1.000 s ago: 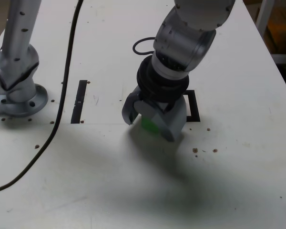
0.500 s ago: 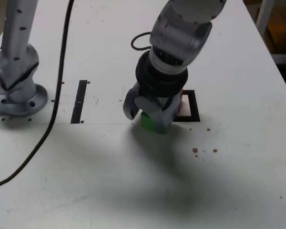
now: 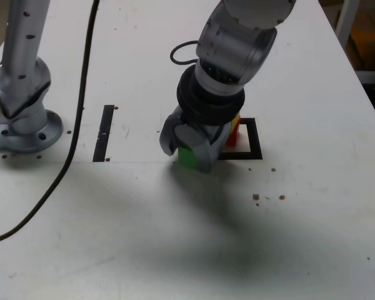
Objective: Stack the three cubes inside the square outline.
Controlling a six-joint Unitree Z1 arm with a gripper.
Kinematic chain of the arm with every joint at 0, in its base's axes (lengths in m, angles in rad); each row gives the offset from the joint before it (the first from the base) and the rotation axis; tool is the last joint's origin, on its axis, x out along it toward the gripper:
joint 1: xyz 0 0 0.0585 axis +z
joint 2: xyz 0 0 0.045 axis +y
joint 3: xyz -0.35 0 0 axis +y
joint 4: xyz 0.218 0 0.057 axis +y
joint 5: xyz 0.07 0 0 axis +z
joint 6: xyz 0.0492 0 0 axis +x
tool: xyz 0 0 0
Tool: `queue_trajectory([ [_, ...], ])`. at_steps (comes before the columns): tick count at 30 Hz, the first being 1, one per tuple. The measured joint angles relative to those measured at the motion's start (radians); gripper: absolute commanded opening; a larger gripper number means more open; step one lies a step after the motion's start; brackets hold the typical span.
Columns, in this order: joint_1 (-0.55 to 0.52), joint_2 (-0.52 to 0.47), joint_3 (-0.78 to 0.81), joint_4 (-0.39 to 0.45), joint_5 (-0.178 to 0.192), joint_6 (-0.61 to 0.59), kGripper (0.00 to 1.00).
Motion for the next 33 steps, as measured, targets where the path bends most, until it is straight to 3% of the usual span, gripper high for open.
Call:
queue_trajectory([
  [4, 0.000, -0.046, 0.011, 0.062, -0.003, -0.016, 0.21],
  [11, 0.000, -0.247, 0.047, 0.218, -0.001, -0.051, 0.21],
  [16, 0.000, -0.353, -0.047, 0.324, 0.035, -0.051, 0.21],
  [23, 0.011, -0.267, -0.223, 0.357, 0.075, -0.031, 0.21],
  [33, 0.063, -0.076, -0.464, 0.411, 0.067, -0.002, 0.21],
])
